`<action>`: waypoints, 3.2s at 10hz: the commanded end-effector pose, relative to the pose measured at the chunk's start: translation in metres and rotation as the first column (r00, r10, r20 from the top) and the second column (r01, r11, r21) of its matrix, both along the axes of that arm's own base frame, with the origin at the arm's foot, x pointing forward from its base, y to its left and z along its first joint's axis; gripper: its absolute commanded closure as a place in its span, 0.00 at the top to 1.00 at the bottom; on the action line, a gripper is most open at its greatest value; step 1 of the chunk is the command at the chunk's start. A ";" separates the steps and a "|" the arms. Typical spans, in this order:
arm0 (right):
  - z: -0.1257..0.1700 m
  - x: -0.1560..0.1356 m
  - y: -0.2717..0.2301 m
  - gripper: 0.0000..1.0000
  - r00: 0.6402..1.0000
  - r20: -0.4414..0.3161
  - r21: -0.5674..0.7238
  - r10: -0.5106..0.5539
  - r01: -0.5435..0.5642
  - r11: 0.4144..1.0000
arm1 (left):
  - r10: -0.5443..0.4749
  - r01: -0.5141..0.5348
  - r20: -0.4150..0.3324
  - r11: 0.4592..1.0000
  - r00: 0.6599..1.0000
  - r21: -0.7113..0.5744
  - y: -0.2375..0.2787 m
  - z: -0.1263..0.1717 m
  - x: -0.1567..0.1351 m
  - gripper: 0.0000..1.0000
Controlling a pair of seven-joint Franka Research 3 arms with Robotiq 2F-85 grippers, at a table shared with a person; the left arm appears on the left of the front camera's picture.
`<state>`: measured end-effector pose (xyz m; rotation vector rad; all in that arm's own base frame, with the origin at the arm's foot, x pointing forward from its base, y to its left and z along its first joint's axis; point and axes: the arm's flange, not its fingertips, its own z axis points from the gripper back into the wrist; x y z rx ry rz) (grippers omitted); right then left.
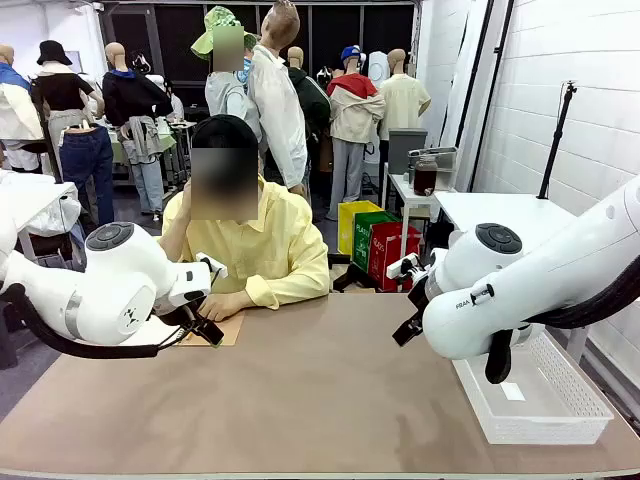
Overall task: Sort the paper based on its condition.
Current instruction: If a person hands you a paper, place it in the Organizing basket , and if it's crumpled, put it in the Trash can.
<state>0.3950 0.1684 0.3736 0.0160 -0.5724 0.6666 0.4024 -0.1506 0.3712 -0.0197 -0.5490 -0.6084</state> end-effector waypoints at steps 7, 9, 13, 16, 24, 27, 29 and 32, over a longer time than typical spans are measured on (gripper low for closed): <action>0.000 0.000 0.000 1.00 1.000 0.000 0.000 0.000 0.000 1.000 | 0.000 0.000 0.000 1.000 1.000 0.000 0.000 0.000 0.000 1.00; 0.000 0.000 0.000 1.00 1.000 0.000 0.000 0.000 0.000 1.000 | 0.000 0.000 0.000 1.000 1.000 0.000 0.000 0.000 0.000 1.00; 0.000 0.000 0.000 1.00 1.000 0.000 0.000 0.000 0.000 1.000 | 0.000 0.000 0.000 1.000 1.000 0.000 0.000 0.000 0.000 1.00; 0.000 0.000 0.000 1.00 1.000 0.000 0.000 0.000 0.000 1.000 | 0.000 0.000 0.000 1.000 1.000 0.000 0.000 0.000 0.000 1.00; 0.093 -0.009 -0.005 1.00 0.995 -0.037 0.100 0.096 -0.092 0.991 | -0.020 0.020 -0.041 1.000 0.999 -0.015 0.016 0.105 -0.010 1.00; 0.136 -0.017 -0.009 1.00 0.990 -0.017 0.126 0.138 -0.135 0.983 | -0.019 0.019 -0.061 1.000 0.998 -0.007 0.018 0.153 -0.021 1.00; 0.158 -0.021 -0.010 1.00 0.984 -0.004 0.145 0.176 -0.174 0.974 | -0.034 0.034 -0.036 0.999 0.999 -0.005 0.021 0.182 -0.032 1.00; 0.174 -0.025 -0.009 1.00 0.979 0.020 0.159 0.202 -0.202 0.966 | -0.049 0.049 0.000 0.999 0.999 -0.002 0.023 0.209 -0.047 1.00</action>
